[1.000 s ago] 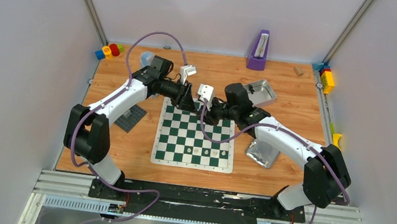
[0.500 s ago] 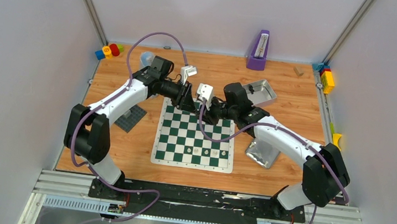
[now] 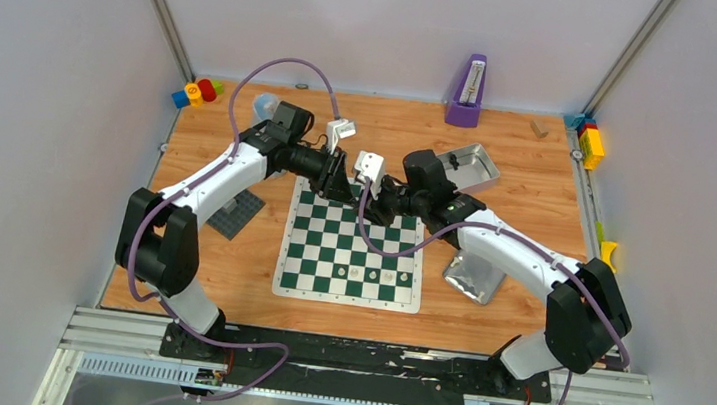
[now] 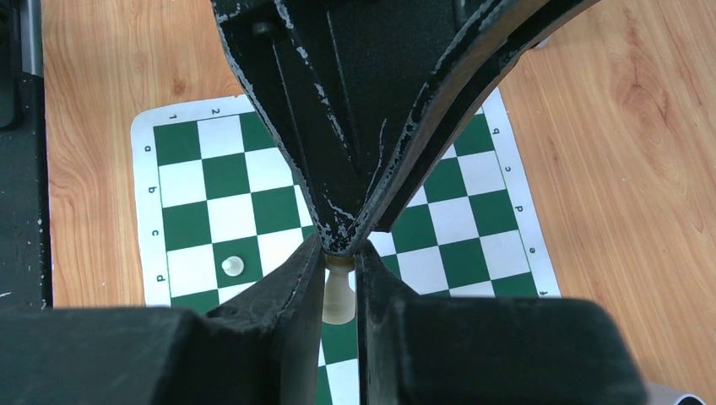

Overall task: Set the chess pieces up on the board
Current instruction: Place the chess piece on the chessboard.

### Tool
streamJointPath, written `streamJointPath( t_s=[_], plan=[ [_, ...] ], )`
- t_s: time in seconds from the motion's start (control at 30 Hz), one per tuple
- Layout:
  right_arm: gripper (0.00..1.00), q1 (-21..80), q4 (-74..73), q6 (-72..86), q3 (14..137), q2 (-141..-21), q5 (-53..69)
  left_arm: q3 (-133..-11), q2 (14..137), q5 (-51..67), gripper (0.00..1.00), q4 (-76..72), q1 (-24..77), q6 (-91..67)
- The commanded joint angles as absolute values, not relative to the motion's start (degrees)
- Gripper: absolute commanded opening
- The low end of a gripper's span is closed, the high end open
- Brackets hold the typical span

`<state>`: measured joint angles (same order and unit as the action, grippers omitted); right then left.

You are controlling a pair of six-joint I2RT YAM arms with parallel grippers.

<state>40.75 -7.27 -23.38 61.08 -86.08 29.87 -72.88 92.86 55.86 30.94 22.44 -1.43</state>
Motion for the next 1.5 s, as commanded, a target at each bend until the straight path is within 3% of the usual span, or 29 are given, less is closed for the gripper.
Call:
streamJointPath(
  t_s=[0.0,0.4,0.87,1.13,1.47],
  plan=[
    [0.0,40.82,-5.98,-23.11,63.04,-86.06,28.59,-72.74,90.61,58.54,0.34,31.64,22.7,-0.34],
    [0.0,40.35,-6.24,-23.35,62.72,-85.99,28.41,-72.14,89.75,58.96,0.44,31.33,21.61,-0.67],
    [0.0,40.08,-6.42,-23.31,62.88,-86.04,28.76,-71.35,89.13,59.15,0.4,30.71,21.28,-0.6],
    [0.0,40.08,-7.03,-23.02,63.22,-86.16,30.03,-73.66,91.72,57.99,0.51,30.58,21.27,-1.42],
    [0.0,40.08,-7.2,-22.76,63.63,-86.24,30.43,-73.82,92.44,58.64,0.48,29.78,21.44,-2.0]
  ],
)
